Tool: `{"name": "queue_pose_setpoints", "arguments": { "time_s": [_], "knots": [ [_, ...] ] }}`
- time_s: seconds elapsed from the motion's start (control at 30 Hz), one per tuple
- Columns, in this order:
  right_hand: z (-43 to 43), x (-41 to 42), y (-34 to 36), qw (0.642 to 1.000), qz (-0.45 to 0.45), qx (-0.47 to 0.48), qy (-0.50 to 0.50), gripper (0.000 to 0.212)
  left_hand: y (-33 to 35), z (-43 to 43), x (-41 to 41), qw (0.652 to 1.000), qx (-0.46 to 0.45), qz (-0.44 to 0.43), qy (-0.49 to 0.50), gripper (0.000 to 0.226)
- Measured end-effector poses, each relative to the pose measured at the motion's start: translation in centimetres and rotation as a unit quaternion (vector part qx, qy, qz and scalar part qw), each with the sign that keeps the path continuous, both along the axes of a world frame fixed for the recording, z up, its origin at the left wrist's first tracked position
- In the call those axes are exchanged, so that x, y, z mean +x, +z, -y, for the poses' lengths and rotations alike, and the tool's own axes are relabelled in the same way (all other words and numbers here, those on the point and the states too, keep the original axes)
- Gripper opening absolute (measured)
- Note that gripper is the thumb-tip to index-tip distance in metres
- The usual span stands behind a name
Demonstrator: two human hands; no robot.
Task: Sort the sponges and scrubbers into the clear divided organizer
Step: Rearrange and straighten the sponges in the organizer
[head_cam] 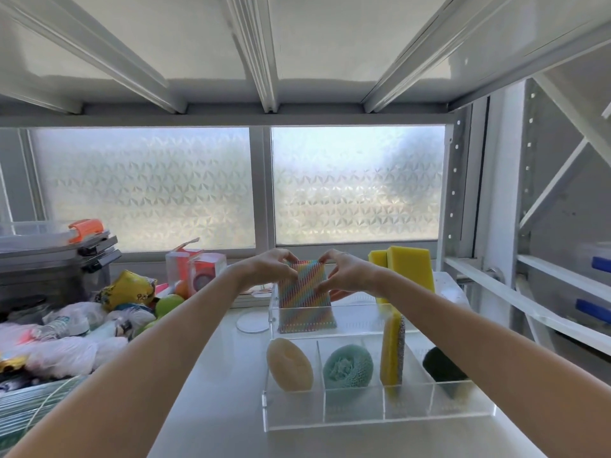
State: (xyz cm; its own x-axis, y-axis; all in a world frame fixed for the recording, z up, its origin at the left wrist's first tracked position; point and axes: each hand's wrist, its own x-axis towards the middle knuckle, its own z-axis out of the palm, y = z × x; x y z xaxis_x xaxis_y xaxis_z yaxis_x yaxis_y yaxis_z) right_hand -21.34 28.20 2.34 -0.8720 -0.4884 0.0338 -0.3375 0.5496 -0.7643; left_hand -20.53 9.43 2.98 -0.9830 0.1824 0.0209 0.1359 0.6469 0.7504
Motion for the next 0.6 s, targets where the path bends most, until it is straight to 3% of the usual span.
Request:
{"name": "queue_pose_setpoints", "arguments": {
  "time_s": [0.13,0.2,0.3,0.37,0.43,0.5,0.6],
  "knots": [
    [-0.1,0.4,0.2,0.999,-0.030,0.020,0.001,0.072,0.0,-0.2,0.2,1.000,-0.019,0.001,0.011,0.041],
    [-1.6,0.5,1.4,0.989,-0.130,0.057,-0.036,0.077,0.2,-0.6,0.4,0.995,-0.069,-0.057,0.034,0.056],
    [-5.9,0.2,3.5,0.934,-0.293,0.126,-0.163,0.075,1.4,-3.1,0.6,0.968,-0.139,-0.200,0.057,0.064],
    [-8.8,-0.3,4.3,0.906,-0.267,0.220,-0.243,0.081,2.0,-6.3,0.6,0.968,-0.111,-0.223,0.032,0.057],
    [-10.6,-0.4,4.1,0.904,-0.169,0.278,-0.278,0.092,1.9,-9.8,0.2,0.977,-0.095,-0.193,0.012,0.052],
    [-11.3,-0.3,3.2,0.919,-0.115,0.269,-0.266,0.094,1.2,-12.7,-0.2,0.985,-0.098,-0.139,-0.004,0.044],
    [-11.6,0.1,1.7,0.934,-0.142,0.211,-0.252,0.088,0.4,-15.0,-1.0,0.998,-0.031,-0.060,-0.013,0.028]
  ]
}}
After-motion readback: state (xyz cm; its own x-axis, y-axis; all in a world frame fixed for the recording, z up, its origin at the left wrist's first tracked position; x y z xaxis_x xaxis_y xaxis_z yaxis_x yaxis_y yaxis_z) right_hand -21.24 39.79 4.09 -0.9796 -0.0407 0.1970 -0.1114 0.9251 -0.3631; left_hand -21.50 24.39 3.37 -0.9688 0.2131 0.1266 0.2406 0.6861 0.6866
